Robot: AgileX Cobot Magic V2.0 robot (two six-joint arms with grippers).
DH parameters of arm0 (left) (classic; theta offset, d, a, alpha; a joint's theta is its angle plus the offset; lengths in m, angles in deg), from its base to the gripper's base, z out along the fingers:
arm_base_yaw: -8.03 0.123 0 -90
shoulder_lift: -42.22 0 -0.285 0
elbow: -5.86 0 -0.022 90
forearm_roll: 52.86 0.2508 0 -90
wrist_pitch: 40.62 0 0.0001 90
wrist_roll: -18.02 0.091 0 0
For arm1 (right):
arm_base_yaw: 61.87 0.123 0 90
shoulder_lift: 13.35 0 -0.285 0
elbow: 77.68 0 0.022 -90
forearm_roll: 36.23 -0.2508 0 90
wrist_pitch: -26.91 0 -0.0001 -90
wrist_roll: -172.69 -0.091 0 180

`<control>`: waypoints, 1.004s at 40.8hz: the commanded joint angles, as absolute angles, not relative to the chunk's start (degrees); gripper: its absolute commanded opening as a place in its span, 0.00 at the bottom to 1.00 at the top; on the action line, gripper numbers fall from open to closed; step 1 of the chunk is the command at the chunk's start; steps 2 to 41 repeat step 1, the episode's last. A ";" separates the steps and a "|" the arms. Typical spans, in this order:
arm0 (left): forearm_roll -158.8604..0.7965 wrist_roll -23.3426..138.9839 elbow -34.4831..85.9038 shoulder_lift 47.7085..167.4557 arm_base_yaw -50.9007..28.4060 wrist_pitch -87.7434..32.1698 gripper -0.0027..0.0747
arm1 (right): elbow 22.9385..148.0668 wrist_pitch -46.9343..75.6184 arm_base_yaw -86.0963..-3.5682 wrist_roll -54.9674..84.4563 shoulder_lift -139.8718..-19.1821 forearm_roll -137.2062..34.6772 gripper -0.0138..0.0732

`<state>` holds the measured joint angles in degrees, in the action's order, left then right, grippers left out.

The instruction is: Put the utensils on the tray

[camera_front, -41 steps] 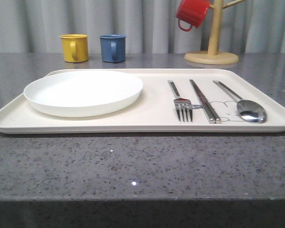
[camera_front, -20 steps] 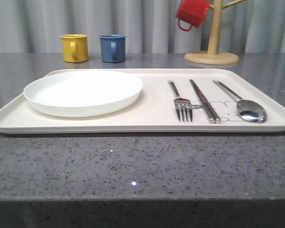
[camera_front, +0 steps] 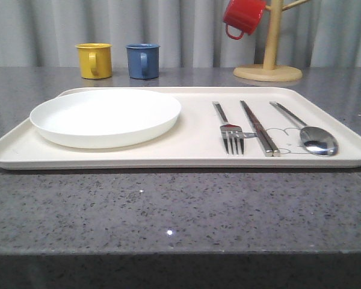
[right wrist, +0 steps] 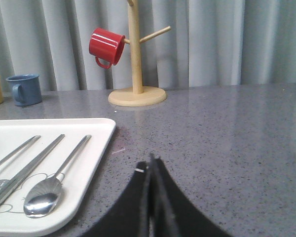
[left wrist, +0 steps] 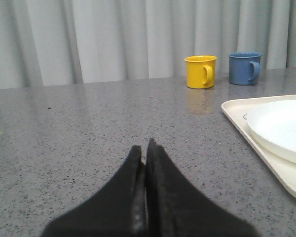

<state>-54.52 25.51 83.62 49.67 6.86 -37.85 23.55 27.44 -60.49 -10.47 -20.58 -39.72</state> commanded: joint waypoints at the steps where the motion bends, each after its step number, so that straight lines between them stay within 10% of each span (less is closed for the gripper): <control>1: -55.07 25.43 83.46 48.28 6.95 -42.58 0.01 | 23.61 32.68 -60.91 -10.32 -19.55 -39.29 0.02; 41: -55.07 25.43 83.46 48.28 6.95 -42.58 0.01 | 23.61 32.68 -60.91 -10.32 -19.55 -39.29 0.02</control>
